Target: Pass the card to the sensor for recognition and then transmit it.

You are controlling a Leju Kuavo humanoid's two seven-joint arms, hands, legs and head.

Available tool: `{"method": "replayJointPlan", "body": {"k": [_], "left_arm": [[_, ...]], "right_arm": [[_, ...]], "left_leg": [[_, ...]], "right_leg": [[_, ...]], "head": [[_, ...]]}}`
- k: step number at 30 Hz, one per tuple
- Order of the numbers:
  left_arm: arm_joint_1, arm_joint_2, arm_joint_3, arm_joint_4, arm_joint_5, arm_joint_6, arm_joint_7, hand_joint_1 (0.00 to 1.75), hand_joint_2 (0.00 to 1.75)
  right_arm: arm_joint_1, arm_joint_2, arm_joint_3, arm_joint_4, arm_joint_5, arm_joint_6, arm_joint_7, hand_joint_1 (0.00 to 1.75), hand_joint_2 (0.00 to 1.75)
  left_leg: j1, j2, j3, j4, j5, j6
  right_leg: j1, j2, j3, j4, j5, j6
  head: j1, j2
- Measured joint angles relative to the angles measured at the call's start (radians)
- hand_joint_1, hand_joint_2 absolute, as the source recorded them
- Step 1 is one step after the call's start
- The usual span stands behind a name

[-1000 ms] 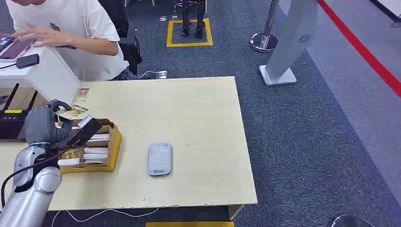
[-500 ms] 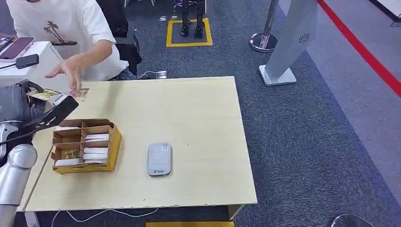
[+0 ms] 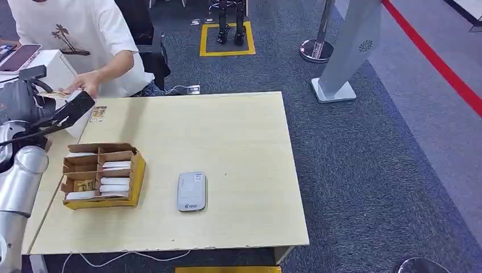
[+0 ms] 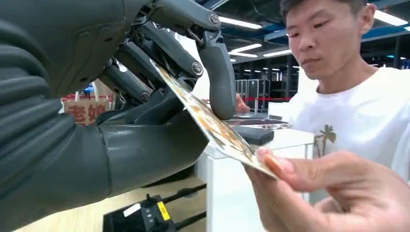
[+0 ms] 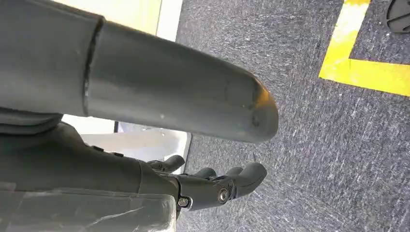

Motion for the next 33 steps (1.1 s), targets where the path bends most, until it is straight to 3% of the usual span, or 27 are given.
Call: {"method": "replayJointPlan", "body": {"k": [7, 9, 14, 15, 26, 27, 33], "left_arm": [[-0.017, -0.023, -0.002, 0.04, 0.0, 0.0, -0.002, 1.75, 1.75], [-0.019, -0.027, -0.003, 0.047, 0.004, -0.001, -0.005, 0.0, 1.75], [-0.019, -0.034, -0.018, 0.05, 0.033, -0.012, -0.013, 0.0, 1.75], [-0.019, -0.035, -0.02, 0.05, 0.043, -0.015, -0.015, 0.0, 0.0], [0.012, -0.041, -0.043, -0.024, 0.163, -0.064, -0.04, 0.0, 0.0], [0.013, -0.041, -0.044, -0.029, 0.165, -0.066, -0.04, 0.0, 1.75], [0.046, -0.037, -0.064, -0.099, 0.205, -0.103, -0.058, 0.0, 1.75]], "right_arm": [[0.0, 0.0, 0.003, 0.0, 0.0, 0.0, 0.0, 0.0, 0.0], [0.0, 0.0, 0.003, 0.0, -0.003, 0.0, 0.0, 0.0, 0.0], [0.0, 0.0, 0.003, 0.0, -0.01, -0.004, -0.003, 0.0, 0.0], [0.0, 0.0, 0.003, 0.0, -0.015, -0.005, -0.003, 0.0, 0.0], [0.002, 0.0, 0.003, 0.0, -0.035, -0.006, -0.003, 0.0, 0.0], [0.003, 0.0, 0.003, 0.0, -0.034, -0.006, -0.003, 0.0, 0.0], [0.004, 0.0, 0.003, 0.0, -0.04, -0.01, -0.006, 0.0, 0.0]], "left_leg": [[0.0, 0.002, 0.0, 0.0, -0.001, 0.0], [0.0, 0.003, 0.0, 0.0, -0.001, 0.0], [0.0, 0.003, 0.0, 0.0, -0.001, 0.0], [0.0, 0.003, 0.0, 0.0, -0.001, 0.0], [0.0, 0.003, 0.0, 0.0, -0.001, 0.0], [0.0, 0.003, 0.0, 0.0, -0.001, 0.0], [0.0, 0.002, 0.0, 0.0, -0.001, 0.0]], "right_leg": [[0.0, 0.003, -0.001, 0.0, 0.0, 0.0], [0.0, 0.003, -0.001, 0.0, 0.0, 0.0], [0.0, 0.002, -0.001, 0.0, 0.0, 0.0], [0.0, 0.002, -0.001, 0.0, 0.0, 0.0], [0.0, 0.002, -0.001, 0.0, 0.0, 0.0], [0.0, 0.002, -0.001, 0.0, 0.0, 0.0], [0.0, 0.002, -0.001, 0.0, 0.0, 0.0]], "head": [[0.0, 0.0], [0.0, 0.0], [0.0, 0.0], [0.0, 0.0], [0.0, 0.0], [0.0, 0.0], [0.0, 0.0]]}}
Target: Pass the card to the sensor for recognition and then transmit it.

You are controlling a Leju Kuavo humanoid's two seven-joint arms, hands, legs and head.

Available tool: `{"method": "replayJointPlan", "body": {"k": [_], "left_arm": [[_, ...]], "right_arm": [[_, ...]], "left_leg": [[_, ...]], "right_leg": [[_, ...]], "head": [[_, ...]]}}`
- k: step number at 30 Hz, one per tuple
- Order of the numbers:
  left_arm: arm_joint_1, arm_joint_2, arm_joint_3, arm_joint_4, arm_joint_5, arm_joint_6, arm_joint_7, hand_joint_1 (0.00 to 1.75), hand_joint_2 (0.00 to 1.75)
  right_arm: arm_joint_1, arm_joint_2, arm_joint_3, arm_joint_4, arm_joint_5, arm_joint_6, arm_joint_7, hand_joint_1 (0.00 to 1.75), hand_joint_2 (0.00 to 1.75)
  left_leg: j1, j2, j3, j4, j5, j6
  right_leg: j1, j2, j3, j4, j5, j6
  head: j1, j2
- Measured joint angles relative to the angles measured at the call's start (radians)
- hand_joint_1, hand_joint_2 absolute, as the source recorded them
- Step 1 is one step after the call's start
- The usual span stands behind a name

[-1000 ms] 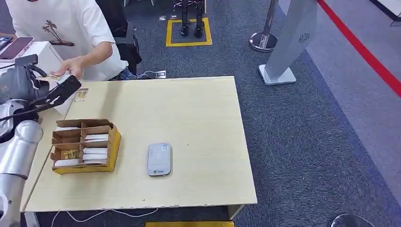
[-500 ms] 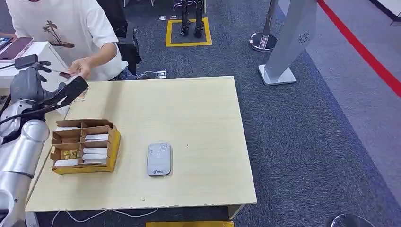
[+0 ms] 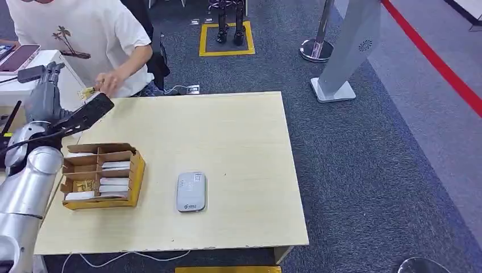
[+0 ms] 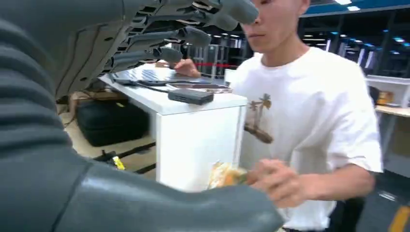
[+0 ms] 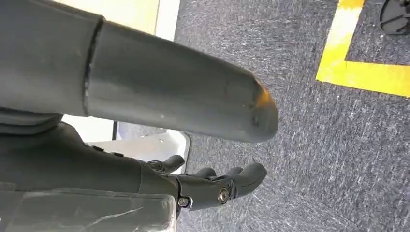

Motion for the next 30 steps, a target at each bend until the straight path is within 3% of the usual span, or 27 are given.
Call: {"method": "replayJointPlan", "body": {"k": [5, 9, 19, 30], "left_arm": [[0.069, 0.029, -0.036, -0.127, 0.062, -0.085, 0.0, 0.0, 1.75], [0.153, 0.081, -0.085, -0.264, 0.095, -0.128, -0.003, 0.0, 1.75], [0.396, 0.242, -0.113, -0.543, 0.174, -0.138, -0.027, 0.0, 1.75], [0.514, 0.333, -0.113, -0.657, 0.177, -0.137, -0.031, 0.0, 1.75]], "right_arm": [[0.003, 0.0, -0.006, 0.0, -0.018, -0.002, 0.0, 0.0, 0.0], [0.007, 0.0, -0.017, 0.0, -0.035, -0.006, 0.004, 0.0, 0.0], [0.017, 0.0, -0.04, 0.0, -0.048, -0.019, 0.006, 0.0, 0.0], [0.018, 0.0, -0.048, 0.0, -0.048, -0.021, 0.007, 0.0, 0.0]], "left_leg": [[0.0, 0.0, 0.0, 0.0, 0.0, 0.0], [0.0, 0.0, 0.0, 0.0, -0.001, 0.0], [0.0, 0.001, 0.0, -0.001, -0.001, -0.001], [0.0, 0.001, 0.0, -0.001, -0.001, -0.001]], "right_leg": [[0.0, 0.0, 0.0, 0.0, 0.0, 0.0], [0.0, 0.0, 0.0, 0.0, 0.0, 0.0], [0.0, 0.001, 0.0, 0.0, -0.002, 0.0], [0.0, 0.001, 0.0, 0.0, -0.002, 0.0]], "head": [[0.0, 0.0], [0.0, 0.0], [0.0, 0.0], [0.0, 0.0]]}}
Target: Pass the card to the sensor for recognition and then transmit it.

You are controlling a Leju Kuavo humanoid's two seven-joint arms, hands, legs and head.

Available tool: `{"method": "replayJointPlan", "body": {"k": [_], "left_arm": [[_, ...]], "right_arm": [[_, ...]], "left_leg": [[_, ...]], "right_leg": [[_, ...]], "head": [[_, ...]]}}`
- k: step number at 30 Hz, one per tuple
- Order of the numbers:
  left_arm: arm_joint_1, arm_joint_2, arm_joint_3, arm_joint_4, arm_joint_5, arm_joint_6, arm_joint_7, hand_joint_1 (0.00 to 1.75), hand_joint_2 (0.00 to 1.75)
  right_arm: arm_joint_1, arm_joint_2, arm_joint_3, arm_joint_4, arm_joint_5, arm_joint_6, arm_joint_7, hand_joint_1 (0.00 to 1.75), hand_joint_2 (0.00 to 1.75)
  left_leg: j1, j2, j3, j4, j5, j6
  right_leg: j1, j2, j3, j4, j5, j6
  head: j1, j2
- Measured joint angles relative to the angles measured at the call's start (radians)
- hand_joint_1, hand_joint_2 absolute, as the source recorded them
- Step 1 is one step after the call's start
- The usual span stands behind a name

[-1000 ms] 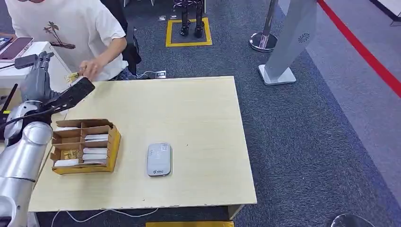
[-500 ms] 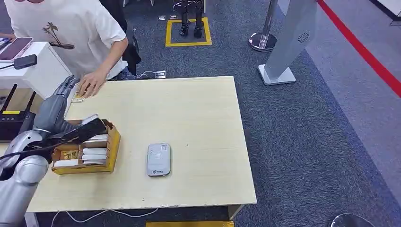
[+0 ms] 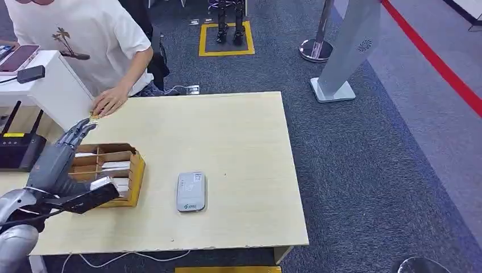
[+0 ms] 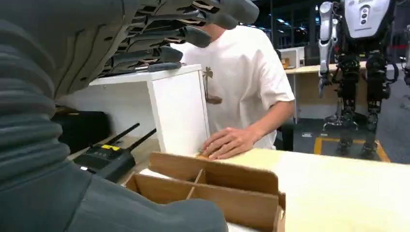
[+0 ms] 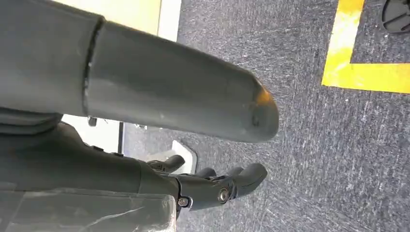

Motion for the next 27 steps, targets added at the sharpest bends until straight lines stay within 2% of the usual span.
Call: {"method": "replayJointPlan", "body": {"k": [8, 15, 21, 27], "left_arm": [[0.121, 0.044, 0.002, -0.065, -0.007, 0.01, -0.004, 0.0, 1.75], [0.21, 0.053, 0.021, -0.098, -0.032, 0.01, 0.005, 0.0, 1.75], [0.24, 0.052, 0.039, -0.1, -0.053, 0.011, 0.015, 0.0, 1.75], [0.251, 0.05, 0.063, -0.094, -0.152, 0.016, 0.044, 0.0, 1.75]], "right_arm": [[0.0, 0.0, -0.002, 0.0, 0.0, -0.001, 0.007, 0.0, 0.0], [0.0, 0.0, -0.002, 0.0, 0.002, -0.001, 0.007, 0.0, 0.0], [0.0, 0.0, -0.002, 0.0, 0.002, -0.001, 0.007, 0.0, 0.0], [0.0, 0.0, -0.002, 0.0, 0.019, -0.001, 0.011, 0.0, 0.0]], "left_leg": [[0.0, 0.0, 0.0, 0.0, -0.001, -0.001], [0.0, -0.001, 0.0, 0.0, -0.001, -0.001], [0.0, -0.001, 0.0, 0.0, -0.001, -0.001], [0.0, -0.001, 0.0, 0.0, -0.001, -0.001]], "right_leg": [[0.0, 0.0, 0.0, 0.0, -0.001, 0.0], [0.0, 0.0, 0.0, 0.0, -0.001, 0.0], [0.0, -0.001, 0.0, 0.0, -0.001, 0.0], [0.0, -0.001, 0.0, 0.0, -0.001, 0.0]], "head": [[0.001, 0.0], [0.0, 0.0], [0.0, 0.0], [0.001, 0.0]]}}
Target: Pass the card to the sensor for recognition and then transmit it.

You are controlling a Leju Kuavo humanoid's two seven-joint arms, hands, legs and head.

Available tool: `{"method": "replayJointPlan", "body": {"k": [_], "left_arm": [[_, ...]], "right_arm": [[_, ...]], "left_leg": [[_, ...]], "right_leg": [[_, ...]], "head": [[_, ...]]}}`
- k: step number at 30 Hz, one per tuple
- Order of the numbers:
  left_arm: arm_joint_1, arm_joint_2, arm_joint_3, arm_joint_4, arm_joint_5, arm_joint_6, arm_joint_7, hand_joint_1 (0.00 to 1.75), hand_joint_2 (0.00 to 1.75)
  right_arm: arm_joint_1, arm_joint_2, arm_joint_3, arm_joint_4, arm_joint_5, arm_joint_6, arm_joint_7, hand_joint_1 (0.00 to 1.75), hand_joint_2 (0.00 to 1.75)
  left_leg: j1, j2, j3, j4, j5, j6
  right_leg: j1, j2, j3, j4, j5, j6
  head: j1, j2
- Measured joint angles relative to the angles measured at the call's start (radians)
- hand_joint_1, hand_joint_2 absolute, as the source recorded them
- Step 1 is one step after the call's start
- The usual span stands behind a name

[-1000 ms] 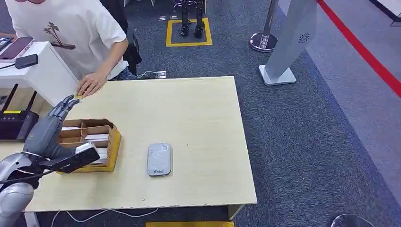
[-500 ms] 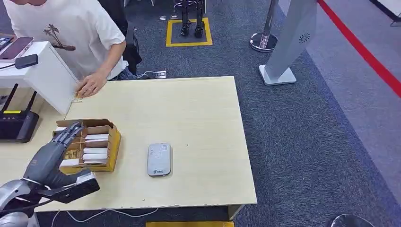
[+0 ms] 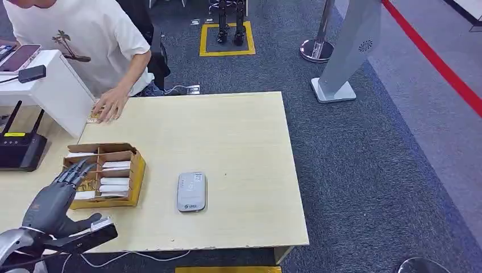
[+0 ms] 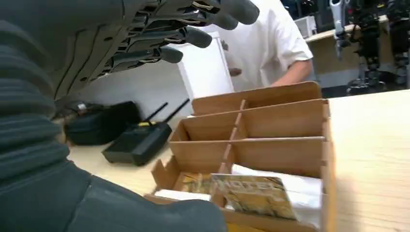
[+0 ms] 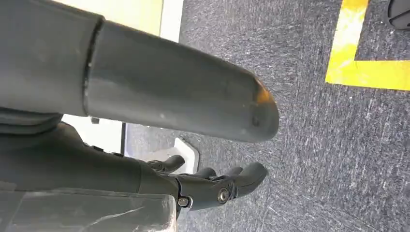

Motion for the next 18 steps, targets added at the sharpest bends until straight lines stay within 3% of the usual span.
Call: {"method": "replayJointPlan", "body": {"k": [10, 18], "left_arm": [[-0.031, -0.02, 0.0, 0.076, -0.079, -0.003, 0.036, 0.0, 1.75], [-0.097, -0.067, -0.006, 0.169, -0.108, -0.01, 0.039, 0.0, 1.75]], "right_arm": [[-0.001, 0.0, 0.0, 0.0, 0.004, 0.002, -0.004, 0.0, 0.0], [-0.004, -0.001, 0.0, 0.0, 0.016, 0.002, -0.004, 0.0, 0.0]], "left_leg": [[0.0, 0.0, 0.0, 0.0, 0.0, 0.0], [0.0, 0.0, 0.0, 0.0, 0.0, 0.0]], "right_leg": [[0.0, 0.0, 0.0, 0.0, 0.0, 0.0], [0.0, 0.0, 0.0, 0.0, 0.0, 0.0]], "head": [[0.0, 0.0], [0.0, 0.0]]}}
